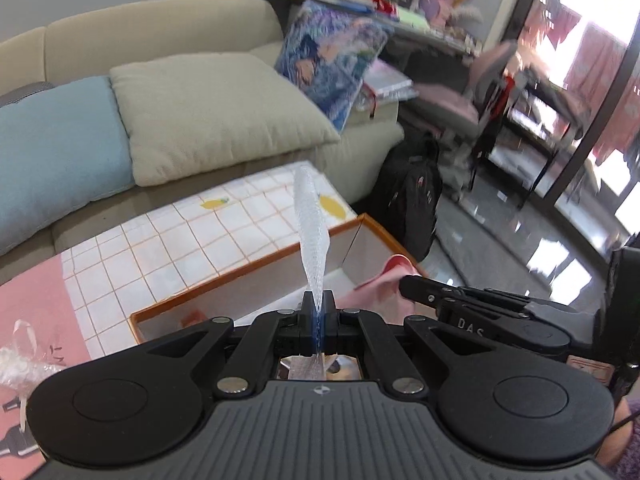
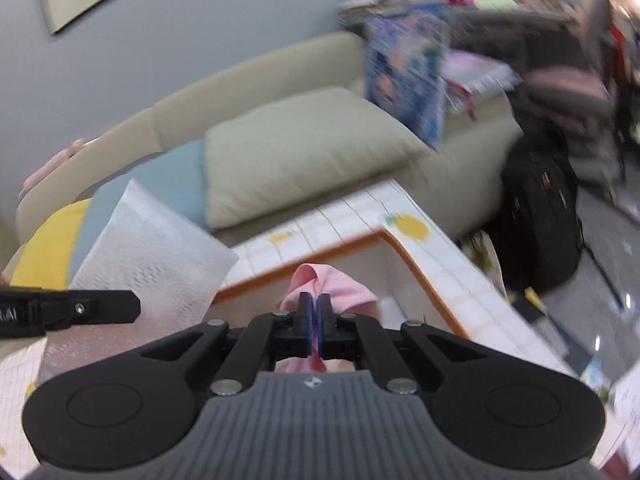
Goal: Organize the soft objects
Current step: 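Carry the mesh bag and pink cloth into the orange box and release both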
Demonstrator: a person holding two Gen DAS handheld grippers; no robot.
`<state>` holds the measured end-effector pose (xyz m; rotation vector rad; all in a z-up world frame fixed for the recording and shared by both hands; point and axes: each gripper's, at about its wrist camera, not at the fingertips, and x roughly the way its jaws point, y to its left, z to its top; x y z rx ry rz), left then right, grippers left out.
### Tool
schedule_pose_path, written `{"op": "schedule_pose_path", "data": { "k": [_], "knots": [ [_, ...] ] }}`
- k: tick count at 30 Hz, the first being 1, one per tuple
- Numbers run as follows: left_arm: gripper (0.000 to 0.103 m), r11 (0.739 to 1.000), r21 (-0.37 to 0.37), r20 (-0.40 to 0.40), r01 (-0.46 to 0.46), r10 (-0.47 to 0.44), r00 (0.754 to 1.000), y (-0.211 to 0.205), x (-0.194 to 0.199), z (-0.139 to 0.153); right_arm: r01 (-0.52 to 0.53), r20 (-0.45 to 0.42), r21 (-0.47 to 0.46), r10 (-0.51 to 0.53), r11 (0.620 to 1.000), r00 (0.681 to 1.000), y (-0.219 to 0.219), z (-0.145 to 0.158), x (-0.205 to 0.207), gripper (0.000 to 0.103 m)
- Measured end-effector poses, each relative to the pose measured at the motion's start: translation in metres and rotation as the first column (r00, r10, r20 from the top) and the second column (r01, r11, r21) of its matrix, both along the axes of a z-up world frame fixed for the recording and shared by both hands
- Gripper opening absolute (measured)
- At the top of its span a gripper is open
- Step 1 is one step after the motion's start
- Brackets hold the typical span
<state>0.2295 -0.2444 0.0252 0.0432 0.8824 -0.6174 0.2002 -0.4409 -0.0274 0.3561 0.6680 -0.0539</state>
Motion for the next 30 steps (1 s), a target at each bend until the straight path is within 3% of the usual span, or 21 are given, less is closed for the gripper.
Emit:
{"op": "schedule_pose_path", "data": {
  "k": [4,8,14,19,22,24,28,29,30],
  "knots": [
    [0.001,0.999,0.050,-0.043,0.007,-0.005,0.999,-0.012,0.011,-0.021,0.052,-0.055,0.047,-0.050,0.998,0.997,-0.002,-0.023,0.001,0.000],
    [0.001,0.994,0.106,-0.071,0.026,-0.018,0.997,-0.022,0.020,-0.038,0.062,-0.101,0.027,-0.059,0.998,0.993,0.001,-0.038,0.004,0.000],
    [0.002,0.985,0.173,-0.134,0.012,0.012,0.991,-0.029,0.030,-0.068,-0.016,-0.153,-0.040,0.010,0.999,0.988,0.011,-0.047,0.013,0.000],
    [0.006,0.975,0.222,-0.165,-0.015,0.052,0.985,-0.028,0.038,-0.082,-0.048,-0.186,-0.042,0.040,0.998,0.982,0.014,-0.053,0.018,0.000],
    [0.019,0.977,0.212,-0.175,-0.026,0.064,0.982,-0.025,0.038,-0.079,-0.052,-0.197,-0.038,0.043,0.998,0.979,0.014,-0.056,0.019,0.005],
    [0.041,0.982,0.187,-0.172,-0.033,0.066,0.983,-0.021,0.036,-0.073,-0.046,-0.200,-0.035,0.038,0.998,0.979,0.014,-0.056,0.018,0.007],
    [0.055,0.990,0.138,-0.151,-0.040,0.061,0.987,-0.016,0.031,-0.055,-0.042,-0.189,-0.048,0.032,0.998,0.982,0.015,-0.053,0.016,0.014],
    [0.057,0.991,0.130,-0.144,-0.038,0.057,0.988,-0.014,0.030,-0.051,-0.039,-0.180,-0.048,0.030,0.998,0.983,0.016,-0.052,0.013,0.018],
    [0.058,0.992,0.123,-0.139,-0.037,0.054,0.989,-0.013,0.029,-0.046,-0.035,-0.170,-0.046,0.026,0.998,0.985,0.016,-0.050,0.011,0.030]
  ]
}}
